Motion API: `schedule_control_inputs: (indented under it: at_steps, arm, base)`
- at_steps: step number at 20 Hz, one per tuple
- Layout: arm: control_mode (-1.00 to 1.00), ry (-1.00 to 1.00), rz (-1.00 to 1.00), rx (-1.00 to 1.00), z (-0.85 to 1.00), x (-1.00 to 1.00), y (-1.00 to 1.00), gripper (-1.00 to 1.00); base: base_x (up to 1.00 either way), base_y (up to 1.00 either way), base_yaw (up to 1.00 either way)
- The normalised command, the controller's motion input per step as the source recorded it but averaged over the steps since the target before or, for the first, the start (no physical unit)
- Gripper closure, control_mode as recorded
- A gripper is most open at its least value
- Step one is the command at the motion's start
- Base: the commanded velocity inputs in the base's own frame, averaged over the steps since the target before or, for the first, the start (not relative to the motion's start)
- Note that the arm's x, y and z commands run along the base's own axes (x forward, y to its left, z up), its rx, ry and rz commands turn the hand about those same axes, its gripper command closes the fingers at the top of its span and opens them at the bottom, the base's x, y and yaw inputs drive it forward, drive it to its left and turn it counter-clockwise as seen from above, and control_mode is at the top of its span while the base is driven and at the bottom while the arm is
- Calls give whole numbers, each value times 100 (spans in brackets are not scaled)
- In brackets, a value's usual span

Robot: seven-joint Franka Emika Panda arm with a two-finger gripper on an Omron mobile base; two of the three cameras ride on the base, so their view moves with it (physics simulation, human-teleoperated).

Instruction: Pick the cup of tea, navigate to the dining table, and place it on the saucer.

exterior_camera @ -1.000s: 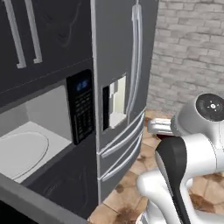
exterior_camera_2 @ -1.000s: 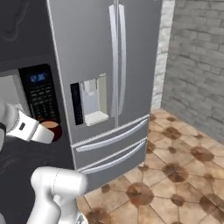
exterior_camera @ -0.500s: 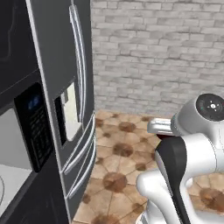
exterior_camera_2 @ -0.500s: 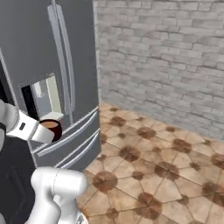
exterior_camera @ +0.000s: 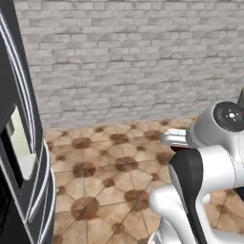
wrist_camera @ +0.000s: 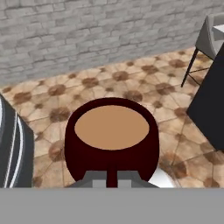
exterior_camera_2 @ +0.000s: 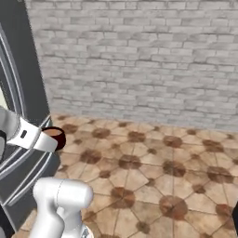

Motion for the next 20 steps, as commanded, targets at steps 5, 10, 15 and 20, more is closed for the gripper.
schedule_control_inputs:
  at_steps: [5, 10, 15, 20]
  arm:
    - [100, 0, 0, 0, 0, 0, 0, 100]
    - [100, 0, 0, 0, 0, 0, 0, 100]
    - [100, 0, 0, 0, 0, 0, 0, 100]
    - [100, 0, 0, 0, 0, 0, 0, 100]
  base:
    - [-36, -12, -63]
    - [-29, -7, -62]
    - [-9, -1, -59]
    - [6, 9, -53]
